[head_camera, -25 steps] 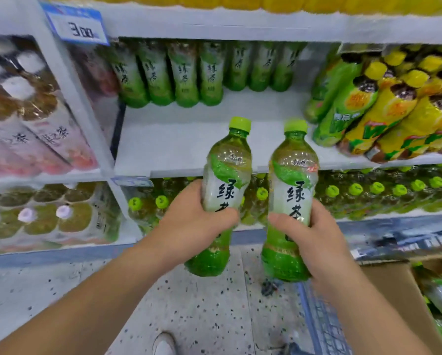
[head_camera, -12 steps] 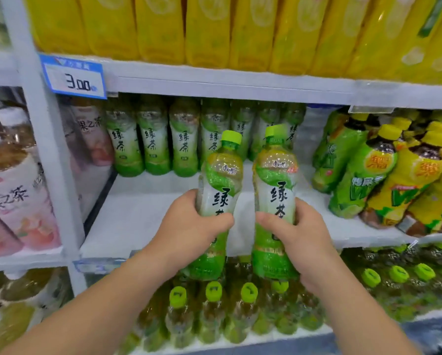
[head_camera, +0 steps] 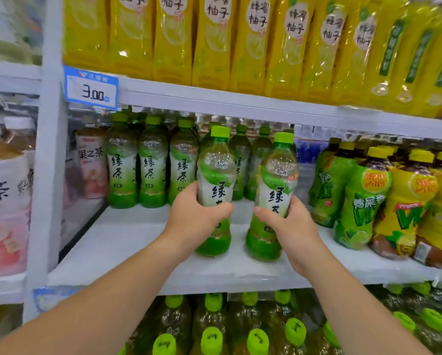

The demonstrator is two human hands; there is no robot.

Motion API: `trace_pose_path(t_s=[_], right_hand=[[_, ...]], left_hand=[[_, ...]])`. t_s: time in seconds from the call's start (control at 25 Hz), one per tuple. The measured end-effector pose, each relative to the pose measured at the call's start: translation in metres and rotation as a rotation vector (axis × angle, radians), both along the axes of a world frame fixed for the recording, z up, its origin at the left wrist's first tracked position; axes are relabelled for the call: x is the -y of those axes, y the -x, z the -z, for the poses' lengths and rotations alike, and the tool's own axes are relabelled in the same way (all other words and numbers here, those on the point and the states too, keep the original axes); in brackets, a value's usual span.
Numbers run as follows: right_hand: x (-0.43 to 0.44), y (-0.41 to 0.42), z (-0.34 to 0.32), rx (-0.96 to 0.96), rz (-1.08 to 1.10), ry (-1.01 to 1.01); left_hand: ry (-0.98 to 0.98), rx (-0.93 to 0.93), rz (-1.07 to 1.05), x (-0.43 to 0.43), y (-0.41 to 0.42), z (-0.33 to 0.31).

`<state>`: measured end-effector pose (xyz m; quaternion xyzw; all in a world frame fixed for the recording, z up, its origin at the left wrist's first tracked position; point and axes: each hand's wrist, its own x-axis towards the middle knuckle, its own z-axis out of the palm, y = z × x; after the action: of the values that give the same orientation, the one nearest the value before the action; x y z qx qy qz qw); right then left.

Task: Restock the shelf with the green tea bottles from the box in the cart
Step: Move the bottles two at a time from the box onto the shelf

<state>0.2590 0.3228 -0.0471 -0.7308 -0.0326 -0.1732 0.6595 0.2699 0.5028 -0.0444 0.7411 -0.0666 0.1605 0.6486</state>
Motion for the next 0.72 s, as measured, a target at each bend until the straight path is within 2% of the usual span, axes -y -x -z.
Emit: trace_pose_path(t_s=[0.2, 0.32, 0.4, 0.48, 0.56, 0.72], right_hand=[[0.005, -0.008, 0.006, 0.008, -0.099, 0.081], [0.012, -0.011, 0.009, -0.021, -0.142, 0.130], [0.021, -0.011, 0.011, -0.061, -0.170, 0.224], [0.028, -0.004, 0.014, -0.071, -0.186, 0.388], [0.034, -0.001, 0.020, -0.046, -0.122, 0.458], [0.037, -0.014, 0.028, -0.036, 0.018, 0.385]], left_hand=[[-0.039, 0.086, 0.072, 0.000, -0.002, 0.008], [-0.199, 0.045, 0.100, -0.009, -0.004, 0.019], [-0.327, 0.000, 0.102, -0.013, -0.004, 0.026], [-0.361, -0.008, 0.095, -0.016, -0.002, 0.028], [-0.383, 0.015, 0.069, -0.018, 0.001, 0.025], [-0.433, 0.031, -0.037, -0.015, -0.003, 0.021]])
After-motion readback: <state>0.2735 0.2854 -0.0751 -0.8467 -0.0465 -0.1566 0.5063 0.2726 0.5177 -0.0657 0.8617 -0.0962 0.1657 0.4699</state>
